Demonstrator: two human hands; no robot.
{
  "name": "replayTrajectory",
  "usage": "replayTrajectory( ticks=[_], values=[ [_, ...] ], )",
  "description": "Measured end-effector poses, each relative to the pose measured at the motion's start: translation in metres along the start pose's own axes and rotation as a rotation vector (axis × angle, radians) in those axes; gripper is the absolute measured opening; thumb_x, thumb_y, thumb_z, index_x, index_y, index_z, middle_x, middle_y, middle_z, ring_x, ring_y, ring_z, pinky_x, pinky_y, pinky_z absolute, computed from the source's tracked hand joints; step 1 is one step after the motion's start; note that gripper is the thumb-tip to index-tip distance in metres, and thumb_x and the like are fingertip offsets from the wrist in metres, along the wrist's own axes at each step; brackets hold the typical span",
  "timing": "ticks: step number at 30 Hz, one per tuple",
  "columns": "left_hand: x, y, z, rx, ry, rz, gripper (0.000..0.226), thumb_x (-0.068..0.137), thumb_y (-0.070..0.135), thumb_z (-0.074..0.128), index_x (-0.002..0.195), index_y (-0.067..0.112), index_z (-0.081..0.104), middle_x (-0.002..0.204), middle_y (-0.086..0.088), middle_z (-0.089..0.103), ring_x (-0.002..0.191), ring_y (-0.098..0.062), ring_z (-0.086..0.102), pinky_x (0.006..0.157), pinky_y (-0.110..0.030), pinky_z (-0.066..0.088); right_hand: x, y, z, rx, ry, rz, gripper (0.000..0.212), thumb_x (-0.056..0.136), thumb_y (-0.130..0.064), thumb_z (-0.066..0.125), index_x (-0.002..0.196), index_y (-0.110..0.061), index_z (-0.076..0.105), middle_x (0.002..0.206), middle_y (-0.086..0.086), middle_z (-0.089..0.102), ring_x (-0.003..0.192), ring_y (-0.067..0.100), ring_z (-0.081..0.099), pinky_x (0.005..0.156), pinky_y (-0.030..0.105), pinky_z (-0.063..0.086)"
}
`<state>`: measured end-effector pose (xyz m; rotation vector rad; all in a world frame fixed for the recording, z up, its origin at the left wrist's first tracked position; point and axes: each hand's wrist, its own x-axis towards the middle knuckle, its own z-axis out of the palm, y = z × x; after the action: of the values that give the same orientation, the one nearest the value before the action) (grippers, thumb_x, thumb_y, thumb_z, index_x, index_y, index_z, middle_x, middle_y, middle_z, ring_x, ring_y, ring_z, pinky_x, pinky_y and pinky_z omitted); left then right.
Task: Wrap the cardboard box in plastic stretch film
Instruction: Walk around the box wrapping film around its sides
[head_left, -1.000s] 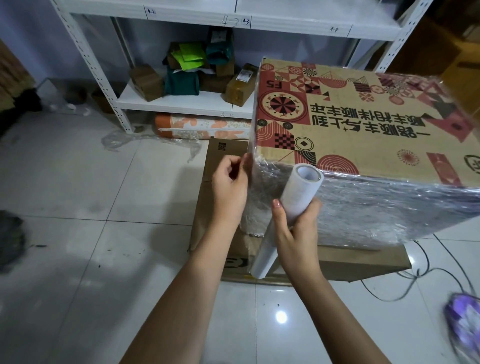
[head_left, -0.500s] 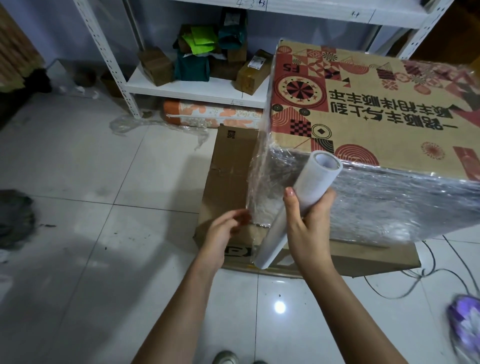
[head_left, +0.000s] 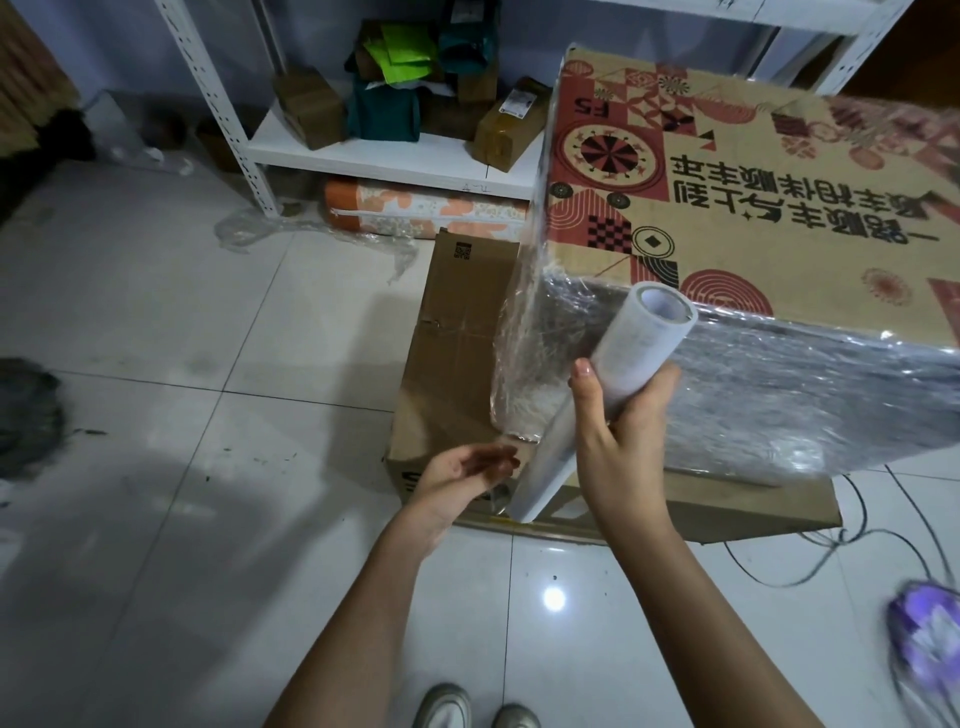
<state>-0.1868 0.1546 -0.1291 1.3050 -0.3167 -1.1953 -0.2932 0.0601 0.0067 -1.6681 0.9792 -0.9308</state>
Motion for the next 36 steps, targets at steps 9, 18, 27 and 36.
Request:
replayTrajectory(
  ticks=[9,18,27,36],
  values=[
    [0.003,0.007,-0.007,0.165,0.233,0.1,0.016,0.078,0.004,0.072,0.076,0.02,0.068,0.066,0.011,0.07,0.063,0.002,0.063,0.059,-0.01,0.047,-0.003,-0.002,0.008,-0.033,0.051,0.003,0.037,0.086,-0.039,0.057,0.105,-0.017,0.033,0.087,-0.016,0.045,0.075,-0.009,0.051,0.067,0.032,0.049],
    [0.032,0.028,-0.002,0.236,0.359,0.14,0.031,0.078,-0.004,0.071,0.068,0.024,0.064,0.059,0.016,0.067,0.057,0.008,0.06,0.055,-0.007,0.044,-0.012,-0.001,0.013,-0.162,0.072,-0.035,0.065,0.073,-0.027,0.078,0.114,-0.004,0.033,0.096,-0.001,0.052,0.09,0.023,0.058,0.073,0.039,0.05],
    [0.036,0.026,-0.003,0.354,0.398,0.176,0.034,0.078,-0.002,0.07,0.067,0.03,0.065,0.064,0.016,0.067,0.067,0.001,0.063,0.062,-0.011,0.048,-0.013,0.002,0.002,-0.288,0.048,-0.141,0.059,0.075,-0.013,0.076,0.117,-0.003,0.035,0.104,0.005,0.033,0.094,0.01,0.041,0.078,0.028,0.041],
    [0.047,0.034,-0.006,0.467,0.435,0.19,0.027,0.077,0.008,0.075,0.069,0.03,0.061,0.072,0.011,0.067,0.076,-0.013,0.064,0.073,-0.033,0.053,-0.008,0.003,-0.009,-0.262,-0.082,-0.066,0.062,0.078,-0.017,0.073,0.106,-0.027,0.018,0.1,0.0,0.044,0.09,0.012,0.058,0.075,0.039,0.051]
  ],
)
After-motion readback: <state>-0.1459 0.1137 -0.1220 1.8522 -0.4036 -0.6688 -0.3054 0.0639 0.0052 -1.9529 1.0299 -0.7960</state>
